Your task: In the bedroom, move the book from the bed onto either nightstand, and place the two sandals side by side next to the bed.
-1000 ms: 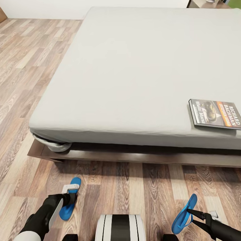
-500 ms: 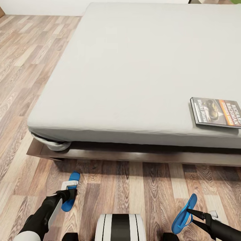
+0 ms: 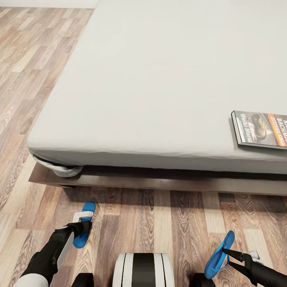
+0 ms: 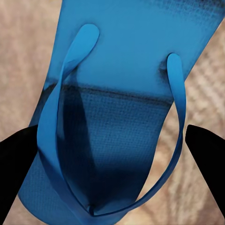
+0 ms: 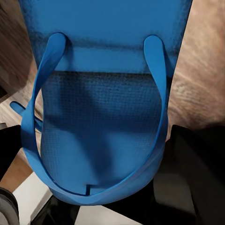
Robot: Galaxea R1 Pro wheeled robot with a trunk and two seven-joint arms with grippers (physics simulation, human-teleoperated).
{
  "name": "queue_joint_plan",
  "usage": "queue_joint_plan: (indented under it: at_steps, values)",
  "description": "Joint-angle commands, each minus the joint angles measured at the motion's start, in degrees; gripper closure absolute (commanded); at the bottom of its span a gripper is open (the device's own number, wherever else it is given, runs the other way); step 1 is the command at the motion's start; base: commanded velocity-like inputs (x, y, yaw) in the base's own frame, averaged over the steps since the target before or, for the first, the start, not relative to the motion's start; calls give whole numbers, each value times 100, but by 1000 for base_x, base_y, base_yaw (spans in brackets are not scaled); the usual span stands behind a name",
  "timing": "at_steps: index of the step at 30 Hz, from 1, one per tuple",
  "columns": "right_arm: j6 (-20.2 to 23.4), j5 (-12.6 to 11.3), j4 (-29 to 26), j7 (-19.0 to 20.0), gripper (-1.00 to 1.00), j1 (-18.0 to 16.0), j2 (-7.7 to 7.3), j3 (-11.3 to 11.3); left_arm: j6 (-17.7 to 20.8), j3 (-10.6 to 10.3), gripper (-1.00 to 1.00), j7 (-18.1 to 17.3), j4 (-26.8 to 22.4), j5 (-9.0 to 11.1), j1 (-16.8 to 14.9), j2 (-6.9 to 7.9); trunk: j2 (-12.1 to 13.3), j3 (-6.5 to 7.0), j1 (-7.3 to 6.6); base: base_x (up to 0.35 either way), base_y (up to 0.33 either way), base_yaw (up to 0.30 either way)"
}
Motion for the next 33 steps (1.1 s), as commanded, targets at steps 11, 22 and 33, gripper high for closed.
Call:
queue_joint_plan:
  at_steps: [11,22,33]
  values:
    - [31,-48,5,0,100,-6,-7,24,-321,14,100,-18,409,58,2,-2,6,107,-11,0,0,0]
    - [31,-48,2,0,100,-6,-8,24,-315,23,100,-17,408,53,0,3,11,196,-22,0,0,0]
    - [31,-48,2,0,100,-6,-9,24,-301,25,100,-17,397,57,1,5,11,196,-22,0,0,0]
